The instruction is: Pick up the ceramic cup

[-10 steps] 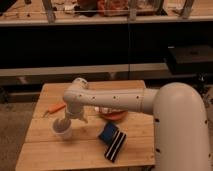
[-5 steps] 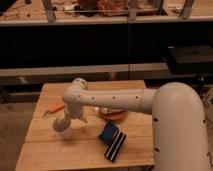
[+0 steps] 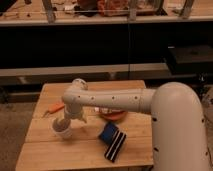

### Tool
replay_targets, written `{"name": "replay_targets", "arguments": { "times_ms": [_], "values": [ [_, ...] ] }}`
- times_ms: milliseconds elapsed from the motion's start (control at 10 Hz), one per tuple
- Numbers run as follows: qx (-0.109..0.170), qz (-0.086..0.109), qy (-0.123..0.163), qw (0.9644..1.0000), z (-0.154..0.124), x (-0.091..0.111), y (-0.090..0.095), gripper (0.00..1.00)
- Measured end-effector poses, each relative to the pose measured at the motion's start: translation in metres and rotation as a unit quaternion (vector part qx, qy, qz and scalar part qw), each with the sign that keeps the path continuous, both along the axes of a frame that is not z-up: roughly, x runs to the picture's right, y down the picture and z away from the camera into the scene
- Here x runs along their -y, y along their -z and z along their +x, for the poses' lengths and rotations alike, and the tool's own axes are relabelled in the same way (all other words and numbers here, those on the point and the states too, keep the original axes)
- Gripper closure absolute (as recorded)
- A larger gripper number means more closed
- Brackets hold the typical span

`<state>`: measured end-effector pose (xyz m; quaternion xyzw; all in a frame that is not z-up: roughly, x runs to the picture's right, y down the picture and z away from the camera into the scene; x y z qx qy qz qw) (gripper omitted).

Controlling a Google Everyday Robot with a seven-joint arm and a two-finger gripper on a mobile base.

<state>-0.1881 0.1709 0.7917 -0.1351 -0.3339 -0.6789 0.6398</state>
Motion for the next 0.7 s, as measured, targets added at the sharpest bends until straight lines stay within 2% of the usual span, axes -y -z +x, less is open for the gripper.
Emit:
{"name": "replay_targets", "arguments": {
  "times_ms": [700],
  "values": [
    [0.002,0.003,0.004,1.0,-0.0044,-0.0021,-0.0042,0.2]
  ]
}}
